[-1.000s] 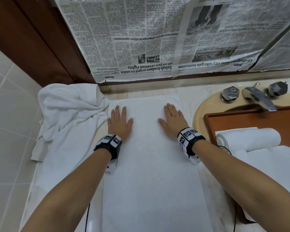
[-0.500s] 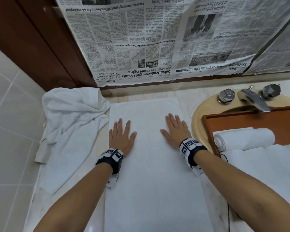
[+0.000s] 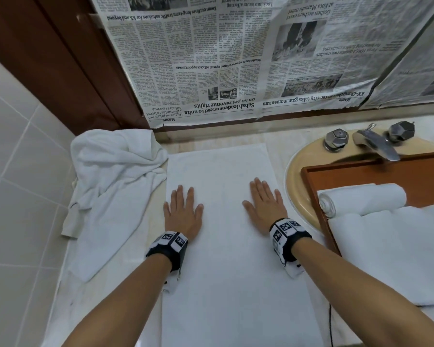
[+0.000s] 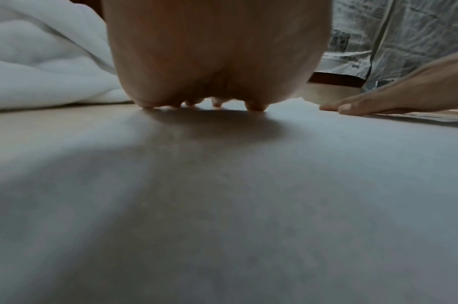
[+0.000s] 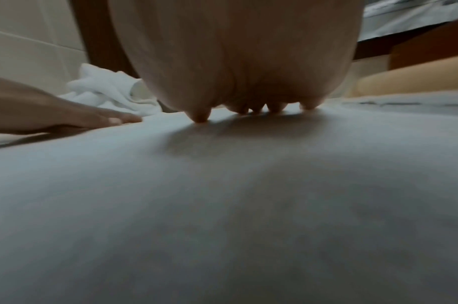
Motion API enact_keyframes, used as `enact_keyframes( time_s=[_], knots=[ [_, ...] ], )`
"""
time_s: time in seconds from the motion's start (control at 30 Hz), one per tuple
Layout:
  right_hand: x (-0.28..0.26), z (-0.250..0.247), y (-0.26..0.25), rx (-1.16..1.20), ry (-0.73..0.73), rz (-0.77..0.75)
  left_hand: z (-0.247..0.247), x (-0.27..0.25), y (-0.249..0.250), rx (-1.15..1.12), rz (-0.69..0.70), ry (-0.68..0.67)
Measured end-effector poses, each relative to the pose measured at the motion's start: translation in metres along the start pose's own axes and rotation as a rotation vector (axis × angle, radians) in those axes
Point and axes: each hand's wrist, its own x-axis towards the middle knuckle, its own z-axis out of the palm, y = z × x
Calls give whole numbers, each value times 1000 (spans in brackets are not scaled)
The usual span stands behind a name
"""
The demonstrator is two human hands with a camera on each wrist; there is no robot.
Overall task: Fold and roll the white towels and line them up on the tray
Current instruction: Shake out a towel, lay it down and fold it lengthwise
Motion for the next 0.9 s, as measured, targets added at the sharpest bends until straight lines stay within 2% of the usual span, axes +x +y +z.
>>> enact_keyframes(
  time_s=[0.1, 0.2, 0.3, 0.5, 0.6, 0.7, 0.77, 0.83, 0.9],
  knots=[
    [-4, -5, 0, -15, -2, 29, -6, -10, -2, -8, -40, -23],
    [-21, 3, -19, -41, 13, -104, -7, -32, 8, -27, 20, -2],
    [-35, 19, -39, -76, -25, -187, 2, -49, 23, -38, 71, -44],
    [-31, 18, -8, -63, -32, -95, 9, -58, 6, 22, -1, -104],
    [-32, 10, 15, -41, -31, -7, 3, -60, -17, 9, -103, -105],
    [-45, 5, 12, -18, -15, 36, -5, -67, -31, -18, -207, -73],
    [-64, 10, -9, -31, -3, -73, -3, -79, -21, -16, -138, -44],
    [-84, 26, -37, -35, -5, -212, 7, -100, 0, -25, 34, -59],
    [-94, 44, -53, -28, -12, -288, 23, -119, 21, -8, 161, -102]
  ],
)
